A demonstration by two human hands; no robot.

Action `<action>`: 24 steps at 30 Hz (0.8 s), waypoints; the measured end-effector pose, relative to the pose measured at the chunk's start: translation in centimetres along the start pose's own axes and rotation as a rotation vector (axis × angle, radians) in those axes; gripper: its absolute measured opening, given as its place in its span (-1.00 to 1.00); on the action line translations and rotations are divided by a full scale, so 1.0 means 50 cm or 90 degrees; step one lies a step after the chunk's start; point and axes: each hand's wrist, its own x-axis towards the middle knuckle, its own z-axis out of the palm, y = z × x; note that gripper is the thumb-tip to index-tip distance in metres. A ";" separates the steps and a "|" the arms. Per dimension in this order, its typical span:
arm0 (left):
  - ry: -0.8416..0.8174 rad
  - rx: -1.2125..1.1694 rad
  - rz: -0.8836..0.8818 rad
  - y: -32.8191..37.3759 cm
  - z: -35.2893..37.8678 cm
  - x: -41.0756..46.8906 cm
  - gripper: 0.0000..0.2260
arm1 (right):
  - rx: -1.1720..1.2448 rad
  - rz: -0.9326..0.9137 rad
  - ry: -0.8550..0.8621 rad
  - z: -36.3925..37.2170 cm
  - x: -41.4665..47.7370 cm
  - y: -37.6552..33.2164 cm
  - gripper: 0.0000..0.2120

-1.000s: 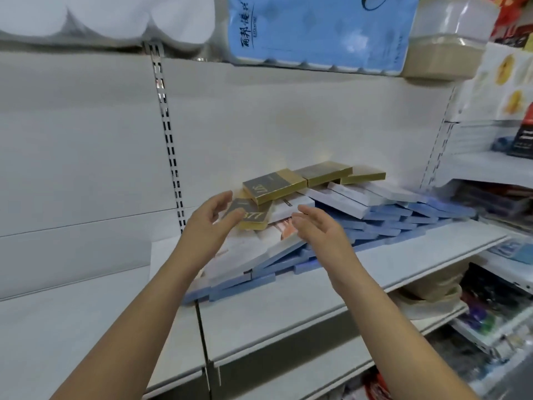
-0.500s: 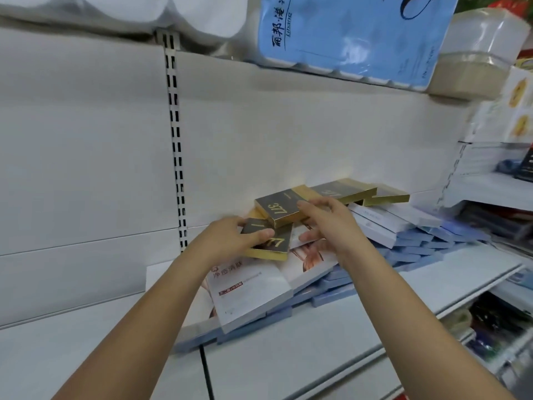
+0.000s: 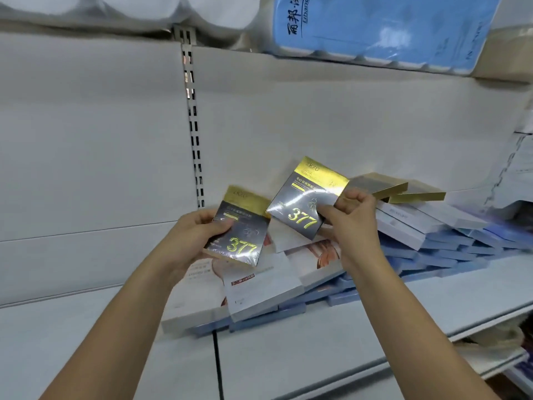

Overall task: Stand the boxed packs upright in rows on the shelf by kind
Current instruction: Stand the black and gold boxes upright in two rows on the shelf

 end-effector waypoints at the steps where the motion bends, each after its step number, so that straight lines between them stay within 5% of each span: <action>1: 0.023 -0.004 0.008 -0.004 -0.008 -0.014 -0.87 | 0.015 0.026 -0.038 0.007 -0.007 -0.001 -0.50; 12: 0.283 -0.040 0.070 -0.044 -0.175 -0.271 -0.75 | 0.073 0.071 -0.397 0.164 -0.131 0.000 -0.68; 24: 0.537 -0.068 0.108 -0.120 -0.510 -0.605 -0.79 | 0.057 0.123 -0.572 0.497 -0.434 0.054 -0.72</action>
